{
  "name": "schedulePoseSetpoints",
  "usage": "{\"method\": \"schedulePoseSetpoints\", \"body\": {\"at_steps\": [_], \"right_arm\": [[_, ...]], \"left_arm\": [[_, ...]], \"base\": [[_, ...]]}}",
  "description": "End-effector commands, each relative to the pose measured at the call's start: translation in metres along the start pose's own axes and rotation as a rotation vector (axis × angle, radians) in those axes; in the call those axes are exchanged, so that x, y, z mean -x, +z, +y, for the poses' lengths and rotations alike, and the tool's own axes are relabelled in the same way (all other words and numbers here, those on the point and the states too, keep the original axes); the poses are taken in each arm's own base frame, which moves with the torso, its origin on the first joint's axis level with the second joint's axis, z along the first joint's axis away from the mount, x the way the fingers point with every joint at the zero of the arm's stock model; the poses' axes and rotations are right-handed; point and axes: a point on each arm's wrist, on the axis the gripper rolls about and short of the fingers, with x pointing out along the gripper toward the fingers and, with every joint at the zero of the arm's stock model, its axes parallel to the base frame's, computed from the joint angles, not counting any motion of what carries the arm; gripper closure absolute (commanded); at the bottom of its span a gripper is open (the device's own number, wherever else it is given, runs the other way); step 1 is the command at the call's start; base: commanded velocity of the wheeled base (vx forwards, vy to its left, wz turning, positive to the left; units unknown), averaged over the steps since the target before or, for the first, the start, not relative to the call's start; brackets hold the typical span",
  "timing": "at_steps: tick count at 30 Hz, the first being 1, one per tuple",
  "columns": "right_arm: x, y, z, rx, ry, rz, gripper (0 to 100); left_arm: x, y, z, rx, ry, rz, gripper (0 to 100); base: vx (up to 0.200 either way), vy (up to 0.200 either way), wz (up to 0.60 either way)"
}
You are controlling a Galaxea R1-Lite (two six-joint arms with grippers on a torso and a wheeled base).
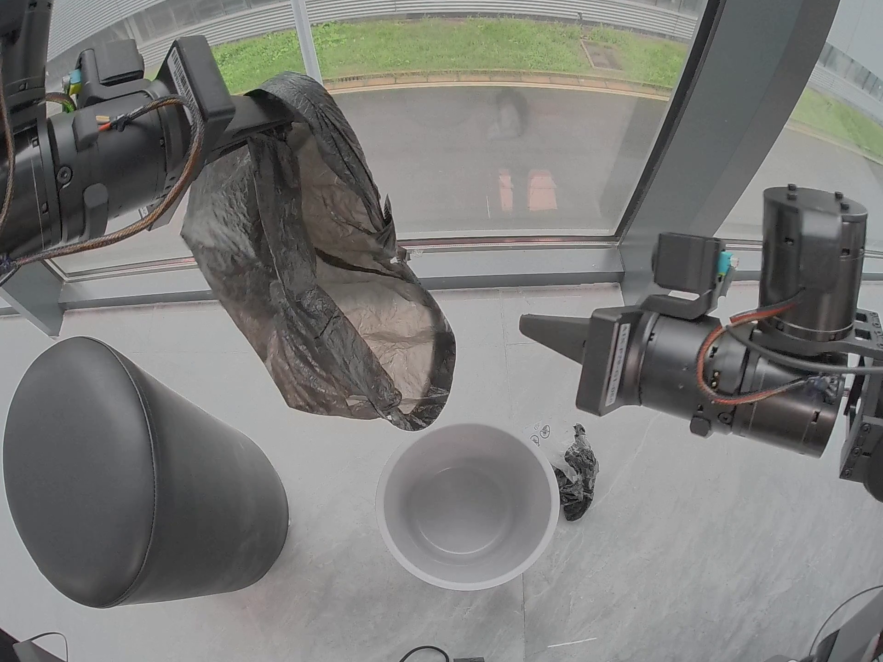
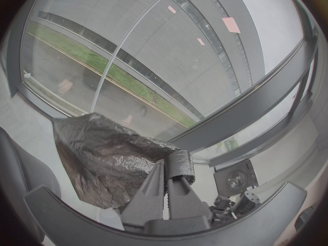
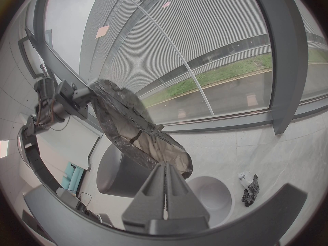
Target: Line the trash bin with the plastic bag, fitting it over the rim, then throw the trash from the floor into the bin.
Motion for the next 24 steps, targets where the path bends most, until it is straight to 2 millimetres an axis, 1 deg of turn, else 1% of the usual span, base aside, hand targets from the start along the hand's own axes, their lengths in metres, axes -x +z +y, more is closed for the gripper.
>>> {"method": "schedulePoseSetpoints", "body": {"at_steps": [1,11,12,15,19,20,24], "right_arm": [[-0.023,-0.018,0.000,0.029,-0.016,0.071,0],[-0.022,-0.025,0.005,0.043,-0.039,0.079,0],[-0.024,-0.032,0.008,0.051,-0.045,0.098,0],[-0.031,-0.041,0.009,0.061,-0.069,0.119,0],[-0.043,-0.053,0.005,0.089,-0.128,0.148,0],[-0.044,-0.054,0.005,0.092,-0.129,0.151,0],[-0.059,-0.069,0.002,0.104,-0.143,0.175,0]], "left_arm": [[0.000,0.003,0.005,0.003,-0.015,0.012,100],[0.002,0.006,0.007,0.003,-0.015,0.001,100],[0.001,0.006,0.007,0.003,-0.011,0.002,100],[0.000,0.006,0.009,0.004,-0.005,0.002,100],[0.002,0.007,0.008,0.004,-0.006,-0.003,100],[0.002,0.007,0.008,0.004,-0.006,-0.003,100],[0.004,0.008,0.008,0.003,-0.008,-0.008,100]], "base": [[0.000,0.000,0.00],[0.000,0.000,0.00],[0.000,0.000,0.00],[0.000,0.000,0.00],[0.000,0.000,0.00],[0.000,0.000,0.00],[0.000,0.000,0.00]]}}
